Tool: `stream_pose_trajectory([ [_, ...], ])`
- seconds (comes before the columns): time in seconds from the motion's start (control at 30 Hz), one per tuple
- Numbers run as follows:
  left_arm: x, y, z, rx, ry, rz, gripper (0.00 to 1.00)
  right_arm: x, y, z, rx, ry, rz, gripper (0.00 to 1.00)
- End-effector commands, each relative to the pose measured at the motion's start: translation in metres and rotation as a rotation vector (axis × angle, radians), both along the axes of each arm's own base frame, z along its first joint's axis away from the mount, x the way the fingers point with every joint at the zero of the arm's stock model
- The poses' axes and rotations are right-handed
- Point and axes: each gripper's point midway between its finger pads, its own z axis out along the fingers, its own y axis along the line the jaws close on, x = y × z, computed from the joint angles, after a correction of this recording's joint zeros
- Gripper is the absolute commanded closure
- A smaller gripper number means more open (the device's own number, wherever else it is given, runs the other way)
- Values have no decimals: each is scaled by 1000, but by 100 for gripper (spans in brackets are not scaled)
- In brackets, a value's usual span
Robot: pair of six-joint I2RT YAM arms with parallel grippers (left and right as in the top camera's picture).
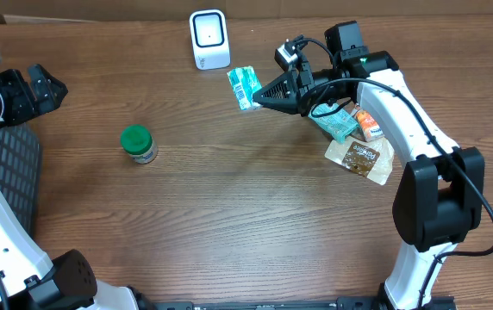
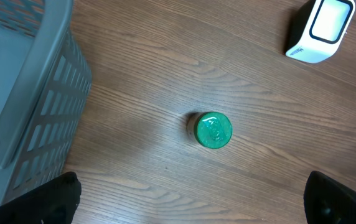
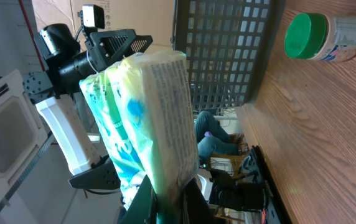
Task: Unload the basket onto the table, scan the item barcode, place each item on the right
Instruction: 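Lift the teal pack and carry it up toward the scanner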
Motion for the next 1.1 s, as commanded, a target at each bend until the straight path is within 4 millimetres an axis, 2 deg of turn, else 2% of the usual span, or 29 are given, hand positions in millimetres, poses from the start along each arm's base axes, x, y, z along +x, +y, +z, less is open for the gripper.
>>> stream_pose_trajectory([
  [0.0, 2, 1, -2, 7, 5, -12, 0, -3, 0, 15, 39, -30, 15, 96],
  [0.83, 3, 1, -2, 11, 4, -14, 0, -3, 1, 13, 26, -47, 10, 96],
  [0.97, 3, 1, -2, 11, 4, -14, 0, -2, 7, -4, -67, -59, -13, 96],
  [1.07, 3, 1, -2, 11, 4, -14, 0, -2, 17, -42, -282, -93, -47, 96],
])
